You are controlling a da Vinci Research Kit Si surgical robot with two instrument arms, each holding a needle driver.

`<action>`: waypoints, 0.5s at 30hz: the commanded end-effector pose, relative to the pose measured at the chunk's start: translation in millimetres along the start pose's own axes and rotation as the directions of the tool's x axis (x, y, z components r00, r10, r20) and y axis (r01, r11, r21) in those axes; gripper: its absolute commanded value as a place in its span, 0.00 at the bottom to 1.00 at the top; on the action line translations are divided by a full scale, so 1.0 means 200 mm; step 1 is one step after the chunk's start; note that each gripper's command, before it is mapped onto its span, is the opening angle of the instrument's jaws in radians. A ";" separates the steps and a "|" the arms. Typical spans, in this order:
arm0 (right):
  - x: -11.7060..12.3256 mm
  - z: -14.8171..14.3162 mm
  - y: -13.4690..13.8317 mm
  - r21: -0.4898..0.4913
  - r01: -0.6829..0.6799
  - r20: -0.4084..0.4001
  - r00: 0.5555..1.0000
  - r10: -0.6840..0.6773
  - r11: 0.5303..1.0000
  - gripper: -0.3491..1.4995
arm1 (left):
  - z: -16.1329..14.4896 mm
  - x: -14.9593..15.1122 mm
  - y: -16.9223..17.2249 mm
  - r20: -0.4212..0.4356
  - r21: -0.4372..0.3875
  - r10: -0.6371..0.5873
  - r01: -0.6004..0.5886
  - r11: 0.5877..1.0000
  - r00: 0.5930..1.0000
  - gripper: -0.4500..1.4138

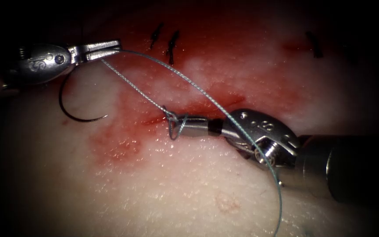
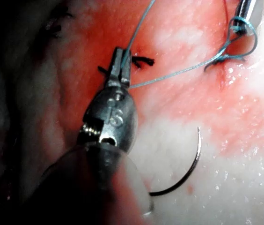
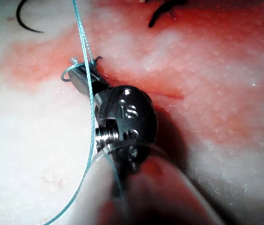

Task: Wound Closure

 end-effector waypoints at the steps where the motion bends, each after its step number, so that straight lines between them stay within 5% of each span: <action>1: -0.005 0.002 -0.001 0.006 0.013 0.004 1.000 -0.013 1.000 0.00 | 0.004 -0.003 -0.004 0.008 0.012 0.017 -0.017 1.000 1.000 0.00; 15: -0.010 -0.001 -0.004 0.021 0.078 0.042 0.996 -0.079 0.997 0.00 | 0.011 -0.013 -0.044 0.133 0.082 0.219 -0.231 0.969 0.967 0.00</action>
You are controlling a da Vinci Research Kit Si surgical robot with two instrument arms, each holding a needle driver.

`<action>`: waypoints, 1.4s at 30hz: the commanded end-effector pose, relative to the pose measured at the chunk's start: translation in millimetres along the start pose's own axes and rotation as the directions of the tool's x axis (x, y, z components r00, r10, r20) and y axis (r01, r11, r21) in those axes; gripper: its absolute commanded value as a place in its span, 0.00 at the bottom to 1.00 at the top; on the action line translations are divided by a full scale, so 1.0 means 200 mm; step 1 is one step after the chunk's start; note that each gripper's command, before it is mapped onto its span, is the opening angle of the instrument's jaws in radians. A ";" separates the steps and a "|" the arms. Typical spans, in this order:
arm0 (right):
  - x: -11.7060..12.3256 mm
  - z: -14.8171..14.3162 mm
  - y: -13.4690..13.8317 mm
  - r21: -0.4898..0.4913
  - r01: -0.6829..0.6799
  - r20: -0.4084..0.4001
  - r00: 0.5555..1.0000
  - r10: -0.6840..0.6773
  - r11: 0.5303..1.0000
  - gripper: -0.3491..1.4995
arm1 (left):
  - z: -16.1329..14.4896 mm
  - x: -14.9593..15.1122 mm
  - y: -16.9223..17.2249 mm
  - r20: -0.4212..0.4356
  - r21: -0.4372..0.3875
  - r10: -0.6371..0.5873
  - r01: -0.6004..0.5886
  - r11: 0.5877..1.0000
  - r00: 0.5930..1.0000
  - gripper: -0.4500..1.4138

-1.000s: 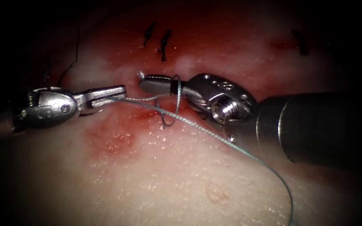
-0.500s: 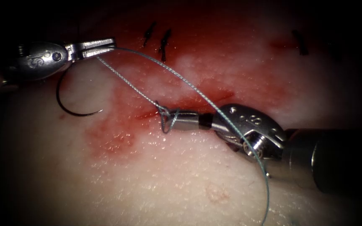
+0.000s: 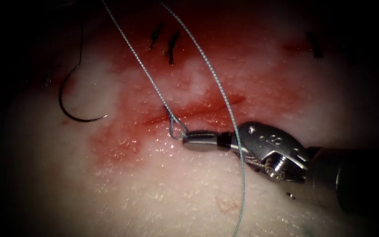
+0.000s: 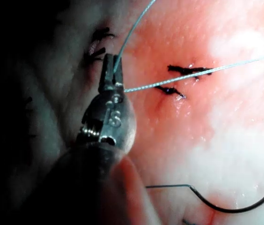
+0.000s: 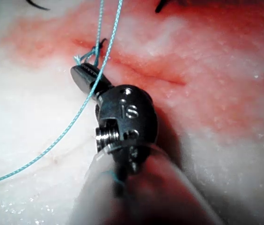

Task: Wound Closure

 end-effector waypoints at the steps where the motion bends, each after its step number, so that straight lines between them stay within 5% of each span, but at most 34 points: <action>1: -0.005 0.004 -0.001 0.007 0.010 0.007 1.000 -0.010 1.000 0.00 | 0.006 -0.005 -0.007 0.039 0.022 0.074 -0.075 0.997 0.996 0.00; 10: -0.009 0.005 -0.005 0.009 0.024 0.023 0.999 -0.025 1.000 0.00 | 0.010 -0.013 -0.020 0.208 0.095 0.234 -0.258 0.962 0.950 0.00; 15: -0.011 0.004 -0.010 0.009 0.032 0.028 0.999 -0.033 0.999 0.00 | 0.010 -0.015 -0.025 0.325 0.101 0.321 -0.370 0.924 0.890 0.00; 29: -0.027 0.004 -0.016 -0.004 0.080 0.111 0.991 -0.079 0.997 0.00 | 0.007 -0.026 -0.046 0.372 0.112 0.375 -0.443 0.890 0.849 0.00; 38: -0.042 -0.002 -0.022 0.005 0.101 0.163 0.982 -0.100 0.995 0.00 | 0.006 -0.031 -0.044 0.378 0.119 0.383 -0.454 0.883 0.843 0.00; 42: -0.039 -0.002 -0.022 0.000 0.096 0.158 0.983 -0.094 0.995 0.00 | 0.007 -0.031 -0.043 0.381 0.126 0.374 -0.448 0.885 0.846 0.00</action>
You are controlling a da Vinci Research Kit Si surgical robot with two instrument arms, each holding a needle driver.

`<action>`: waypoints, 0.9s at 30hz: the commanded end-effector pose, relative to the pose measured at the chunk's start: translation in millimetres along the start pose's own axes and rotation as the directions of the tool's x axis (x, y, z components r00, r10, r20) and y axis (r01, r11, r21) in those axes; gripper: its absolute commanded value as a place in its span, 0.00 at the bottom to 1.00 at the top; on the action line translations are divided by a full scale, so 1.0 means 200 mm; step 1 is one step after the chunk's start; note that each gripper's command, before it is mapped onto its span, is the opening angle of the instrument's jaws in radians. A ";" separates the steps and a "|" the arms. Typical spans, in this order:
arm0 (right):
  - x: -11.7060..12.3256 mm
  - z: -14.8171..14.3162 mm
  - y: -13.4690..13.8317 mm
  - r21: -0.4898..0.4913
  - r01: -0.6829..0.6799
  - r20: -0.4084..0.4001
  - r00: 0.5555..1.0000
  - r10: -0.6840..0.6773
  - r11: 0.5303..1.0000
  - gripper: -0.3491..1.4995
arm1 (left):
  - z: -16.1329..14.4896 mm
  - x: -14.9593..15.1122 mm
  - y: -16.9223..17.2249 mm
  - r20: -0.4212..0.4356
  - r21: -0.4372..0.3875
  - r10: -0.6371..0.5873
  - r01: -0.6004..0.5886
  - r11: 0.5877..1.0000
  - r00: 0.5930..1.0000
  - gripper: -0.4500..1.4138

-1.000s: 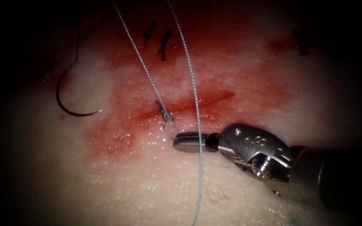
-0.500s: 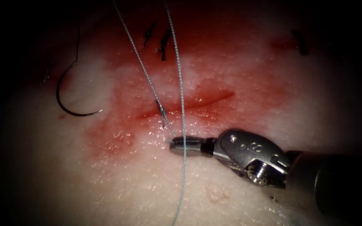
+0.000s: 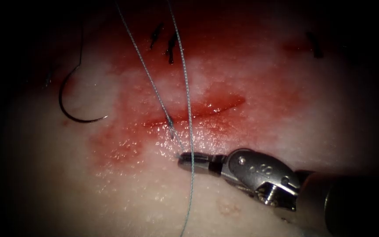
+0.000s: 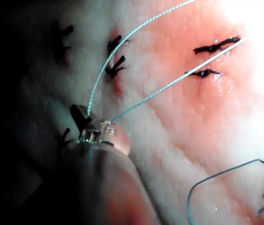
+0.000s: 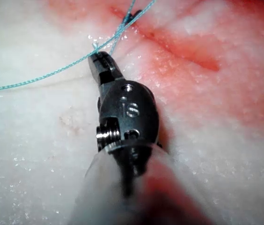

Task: Wound Closure

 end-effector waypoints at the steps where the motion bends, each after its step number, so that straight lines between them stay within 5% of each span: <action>1: 0.004 0.004 -0.001 -0.008 -0.022 -0.009 1.000 0.022 1.000 0.00 | 0.003 0.001 0.001 -0.018 0.010 -0.052 0.053 0.999 0.998 0.00; 9: 0.010 0.008 -0.001 -0.042 -0.015 -0.049 0.999 0.013 0.999 0.00 | 0.001 0.008 -0.002 -0.135 0.007 -0.190 0.193 0.981 0.972 0.00; 11: 0.012 0.009 0.002 -0.059 -0.023 -0.076 0.997 0.018 0.998 0.23 | -0.002 0.015 -0.001 -0.213 -0.004 -0.257 0.262 0.965 0.943 0.00; 12: 0.012 0.009 0.002 -0.059 -0.023 -0.076 0.997 0.018 0.998 0.23 | -0.002 0.015 -0.001 -0.213 -0.004 -0.257 0.262 0.965 0.943 0.00; 13: 0.013 0.009 0.005 -0.064 -0.022 -0.102 0.995 0.016 0.998 0.53 | -0.005 0.021 -0.002 -0.270 -0.009 -0.268 0.276 0.961 0.925 0.00; 14: 0.013 0.009 0.005 -0.064 -0.022 -0.102 0.995 0.016 0.998 0.53 | -0.005 0.021 -0.002 -0.270 -0.009 -0.268 0.276 0.961 0.925 0.00; 15: 0.014 0.010 0.008 -0.079 0.037 -0.110 0.993 -0.046 0.996 0.74 | -0.007 0.027 -0.003 -0.301 -0.015 -0.289 0.298 0.954 0.909 0.00; 17: 0.015 0.009 0.010 -0.089 0.069 -0.107 0.991 -0.078 0.994 0.84 | -0.010 0.034 -0.005 -0.333 -0.026 -0.313 0.323 0.946 0.890 0.00; 20: 0.018 0.006 0.012 -0.094 0.110 -0.102 0.988 -0.119 0.989 0.91 | -0.015 0.043 -0.009 -0.370 -0.053 -0.361 0.368 0.928 0.856 0.00; 27: 0.027 -0.005 0.014 -0.115 0.117 -0.103 0.986 -0.129 0.987 0.90 | -0.040 0.068 -0.018 -0.410 -0.158 -0.552 0.539 0.827 0.726 0.00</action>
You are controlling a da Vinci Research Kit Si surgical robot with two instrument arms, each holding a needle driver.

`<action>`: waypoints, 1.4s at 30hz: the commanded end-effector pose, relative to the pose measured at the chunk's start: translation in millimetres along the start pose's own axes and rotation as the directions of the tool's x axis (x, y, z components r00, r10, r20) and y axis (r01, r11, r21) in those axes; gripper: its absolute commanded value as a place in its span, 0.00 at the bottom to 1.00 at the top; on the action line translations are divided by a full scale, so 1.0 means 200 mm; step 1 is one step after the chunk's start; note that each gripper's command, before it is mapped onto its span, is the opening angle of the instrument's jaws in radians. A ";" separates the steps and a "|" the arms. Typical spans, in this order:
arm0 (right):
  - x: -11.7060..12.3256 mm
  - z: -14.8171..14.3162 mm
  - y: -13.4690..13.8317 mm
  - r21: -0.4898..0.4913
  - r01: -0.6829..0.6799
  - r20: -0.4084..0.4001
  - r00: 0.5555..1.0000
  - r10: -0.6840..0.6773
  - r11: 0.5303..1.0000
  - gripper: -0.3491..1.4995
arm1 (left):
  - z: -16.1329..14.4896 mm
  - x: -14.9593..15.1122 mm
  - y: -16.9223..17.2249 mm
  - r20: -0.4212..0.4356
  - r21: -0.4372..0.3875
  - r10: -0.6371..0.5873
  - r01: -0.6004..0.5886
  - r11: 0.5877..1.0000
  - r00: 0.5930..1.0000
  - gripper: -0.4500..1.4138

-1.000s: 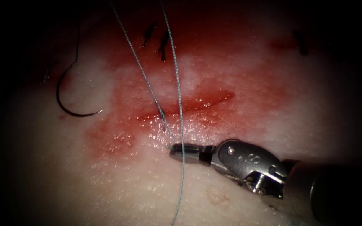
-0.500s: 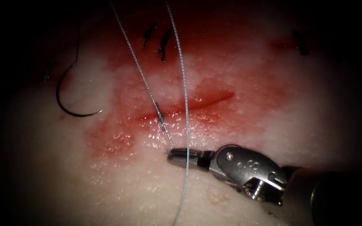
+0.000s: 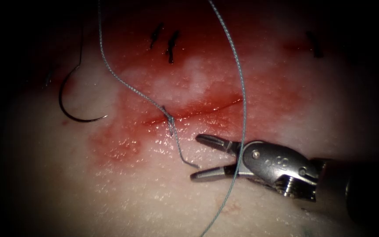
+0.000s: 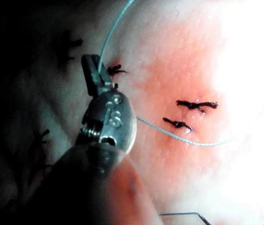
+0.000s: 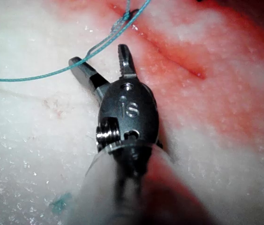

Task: Wound Closure

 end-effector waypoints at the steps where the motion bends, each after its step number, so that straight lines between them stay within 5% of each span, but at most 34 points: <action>1: 0.001 0.003 -0.001 -0.003 -0.003 -0.007 1.000 0.003 1.000 0.90 | 0.003 0.001 -0.001 -0.013 0.001 -0.014 0.014 1.000 1.000 0.00; 6: 0.010 0.009 0.003 -0.031 -0.010 -0.022 1.000 0.010 0.999 0.93 | -0.001 0.020 -0.004 -0.052 0.036 -0.163 0.165 0.986 0.985 0.00; 19: 0.018 0.043 0.009 -0.046 0.046 -0.020 0.999 -0.047 0.998 0.99 | -0.003 0.051 -0.005 -0.090 0.032 -0.225 0.229 0.973 0.970 0.00; 42: 0.022 0.066 0.018 -0.043 0.086 -0.063 0.994 -0.089 0.995 0.99 | 0.000 0.076 -0.001 -0.169 0.014 -0.264 0.270 0.963 0.950 0.00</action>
